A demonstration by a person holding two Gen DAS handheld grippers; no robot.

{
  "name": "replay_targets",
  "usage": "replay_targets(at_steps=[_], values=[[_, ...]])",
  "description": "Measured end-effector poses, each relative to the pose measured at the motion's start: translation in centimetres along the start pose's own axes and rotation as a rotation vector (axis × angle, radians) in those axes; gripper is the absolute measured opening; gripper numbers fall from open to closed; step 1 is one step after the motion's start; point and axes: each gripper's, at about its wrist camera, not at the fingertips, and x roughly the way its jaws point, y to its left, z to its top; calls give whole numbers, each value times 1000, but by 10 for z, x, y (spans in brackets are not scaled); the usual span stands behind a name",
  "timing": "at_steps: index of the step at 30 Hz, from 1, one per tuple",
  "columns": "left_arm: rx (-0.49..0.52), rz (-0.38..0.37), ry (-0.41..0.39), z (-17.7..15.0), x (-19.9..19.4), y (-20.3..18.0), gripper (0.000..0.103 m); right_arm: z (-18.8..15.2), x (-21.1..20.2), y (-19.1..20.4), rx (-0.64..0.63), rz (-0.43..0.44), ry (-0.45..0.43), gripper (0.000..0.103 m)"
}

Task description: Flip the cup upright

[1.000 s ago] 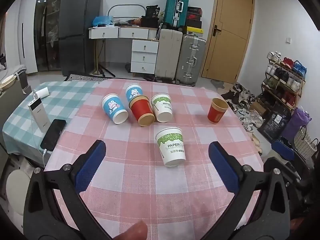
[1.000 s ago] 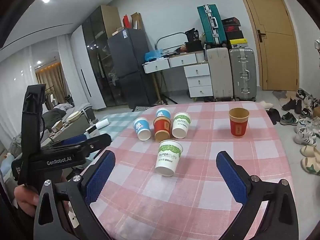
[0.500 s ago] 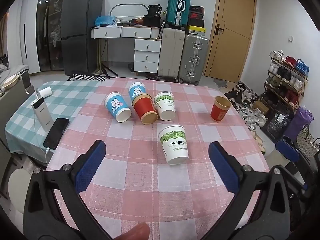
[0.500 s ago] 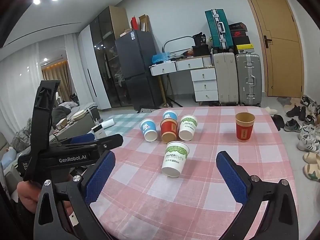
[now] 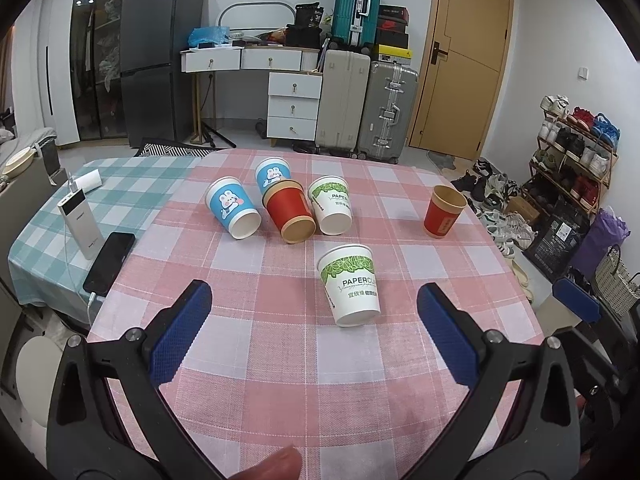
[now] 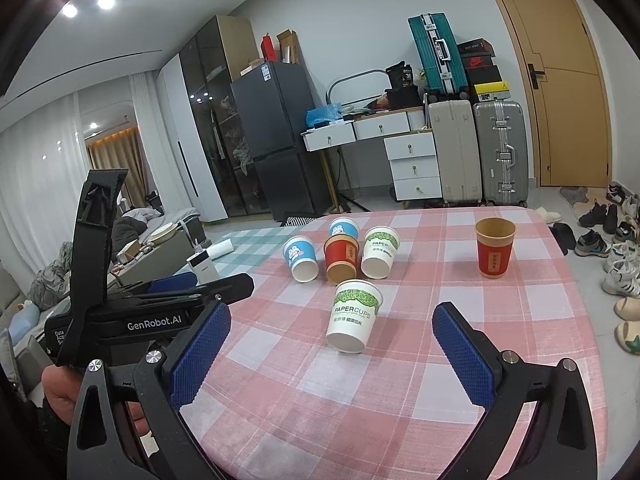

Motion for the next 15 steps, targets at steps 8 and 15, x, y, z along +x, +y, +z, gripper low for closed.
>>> replay_targets(at_steps=[8,15], values=[[3,-3,2,-2,4,-2,103,1,2,-3,19,1,12,103],[7,-1,2,-4,6,-4,103,1,2,-4,21,4,11,103]])
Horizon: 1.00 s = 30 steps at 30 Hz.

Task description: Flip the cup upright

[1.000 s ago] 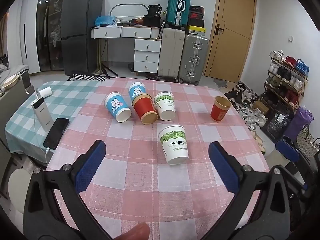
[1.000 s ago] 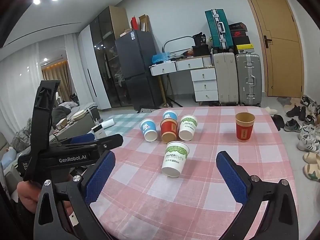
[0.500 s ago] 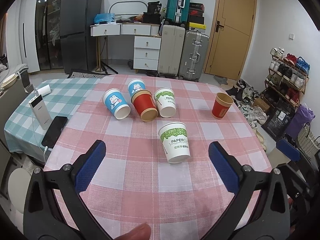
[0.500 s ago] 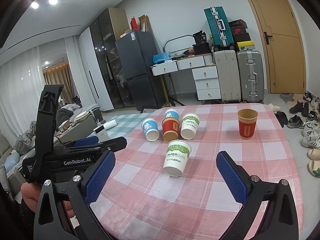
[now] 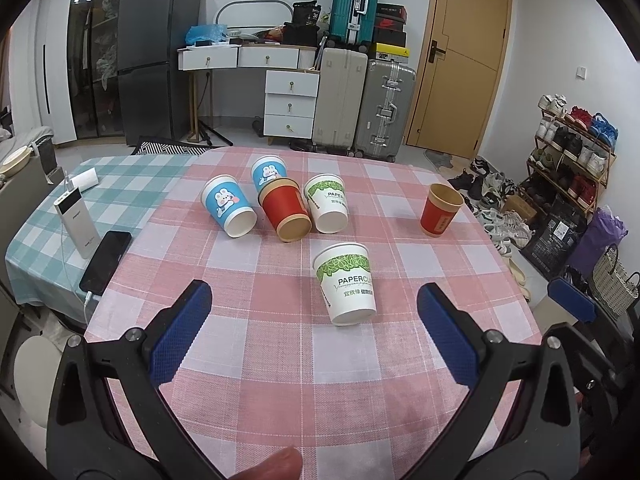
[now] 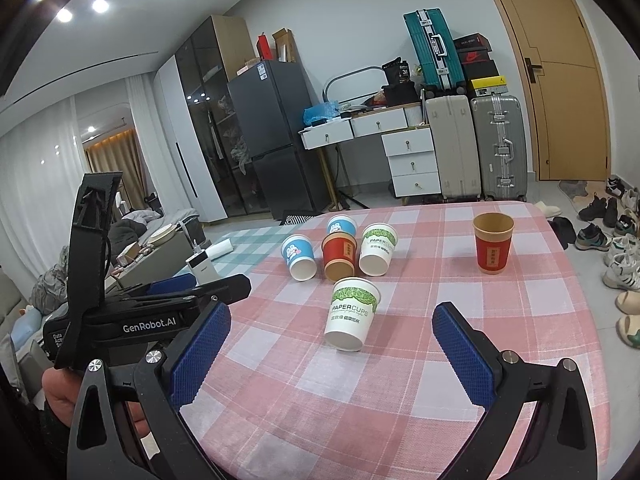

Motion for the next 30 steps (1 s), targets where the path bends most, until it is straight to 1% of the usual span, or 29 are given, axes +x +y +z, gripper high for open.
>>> replay_targets(at_steps=[19,30], values=[[4,-2,10,-1,7,-3,103,2,4,-3,5,9,3,103],[30,-10,40,2,20,-10,103,-1,7,-9,20,14,4,103]])
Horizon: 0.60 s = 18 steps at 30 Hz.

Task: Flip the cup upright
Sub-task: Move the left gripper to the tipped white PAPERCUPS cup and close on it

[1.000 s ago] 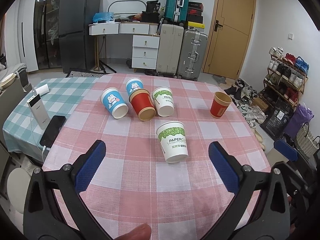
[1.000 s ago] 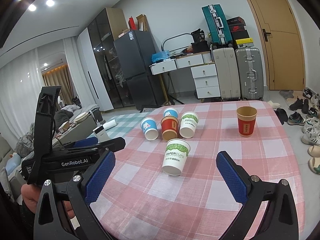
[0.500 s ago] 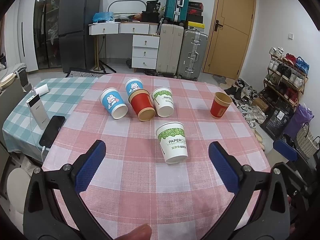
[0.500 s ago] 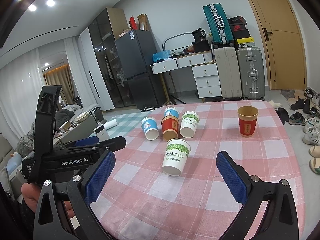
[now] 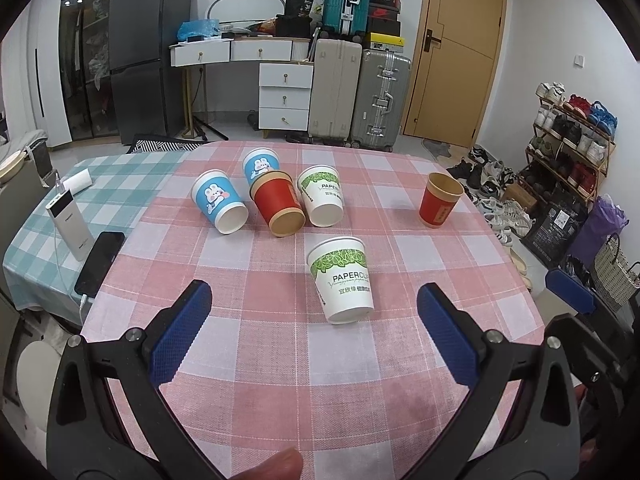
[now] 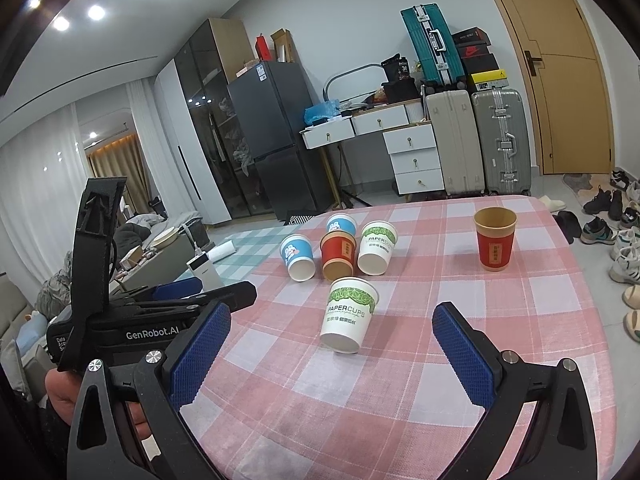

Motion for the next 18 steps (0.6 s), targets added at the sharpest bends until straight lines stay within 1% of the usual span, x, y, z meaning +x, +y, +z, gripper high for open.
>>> replay_targets(at_steps=[4,7,10,12,18], values=[[4,-4,10,0,6,-1,103,-1,2,-6,4,-7,2,103],[-13,-24,29,2,15,2,103,-1,4,-13,13,-13,1,103],[-33,-41,61,3,30,6,103,-1,9,-23,27,-17,4,103],[-45,-70,81,5,44,8,103,-3,14,-28,35,-27,8,103],[-28,-92,141,12,90,6,103,-9,33,-52,72,-40,32,103]])
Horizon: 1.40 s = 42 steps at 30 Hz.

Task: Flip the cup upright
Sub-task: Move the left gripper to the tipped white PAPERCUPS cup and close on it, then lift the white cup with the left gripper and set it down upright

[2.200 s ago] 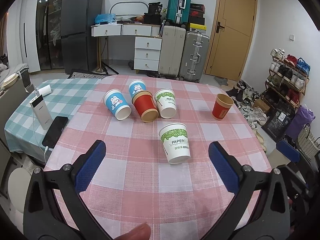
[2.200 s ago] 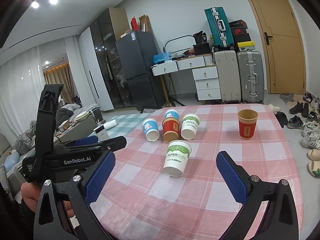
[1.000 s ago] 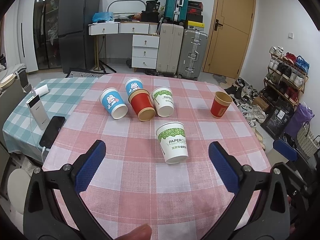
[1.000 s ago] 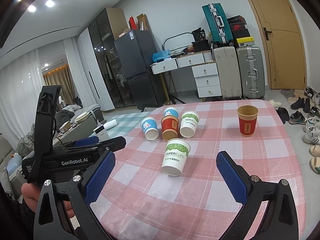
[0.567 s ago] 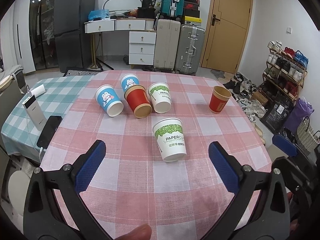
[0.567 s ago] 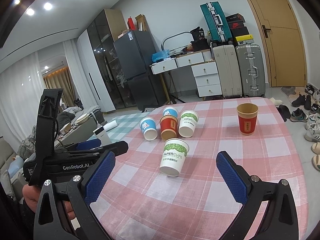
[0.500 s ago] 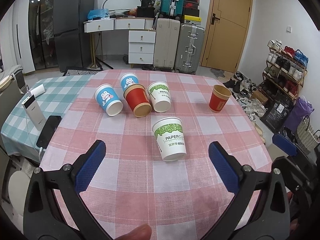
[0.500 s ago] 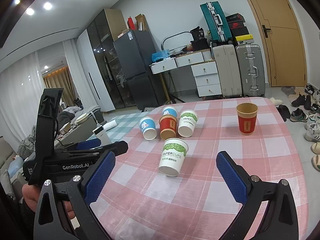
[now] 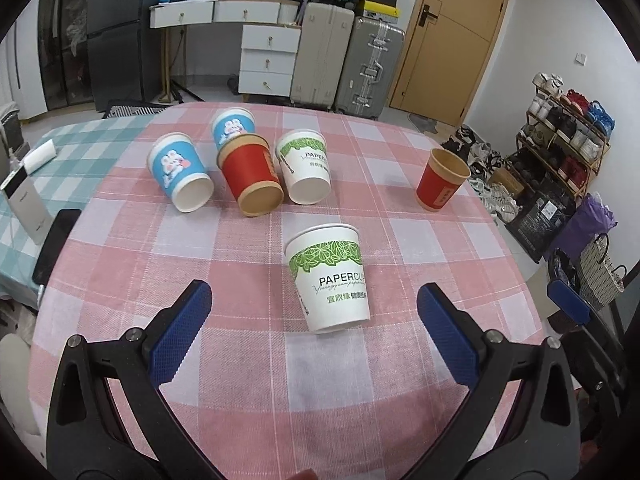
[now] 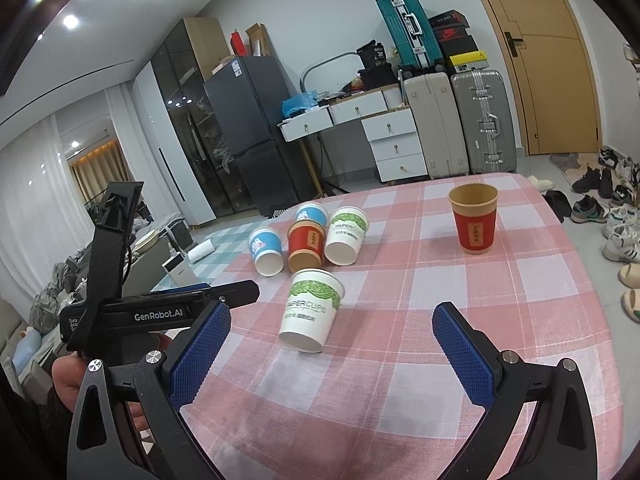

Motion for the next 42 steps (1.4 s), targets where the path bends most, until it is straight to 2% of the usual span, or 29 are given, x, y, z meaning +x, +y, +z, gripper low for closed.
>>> replay_targets(at_steps=[6,12,15,16,17,21,24,29,42], values=[[22,-19,56,12,52,-6,103,-1,22,-22,33,-4,24,103],[-11,-33,116,16,100,-3,101,-5,40,-40,67,11,36,103],[-6,-56,133,17,117,-1,87,-7,46,-44,88,28,47,103],[-11,-80,152,17,125,1,71,-8,48,-45,90,31,51,103],[-23,-102,174,16,129,2,63,-8,50,-46,90,33,53,103],[-49,-184,182,17,137,5,62,-10,55,-48,98,45,59,103],[-41,-188,187,20,140,3,62,-11,55,-47,94,48,64,103],[-17,-184,171,24,125,-4,62,-10,48,-37,77,45,63,103],[-16,-201,87,9,-4,20,62,-7,22,-1,38,51,42,103]])
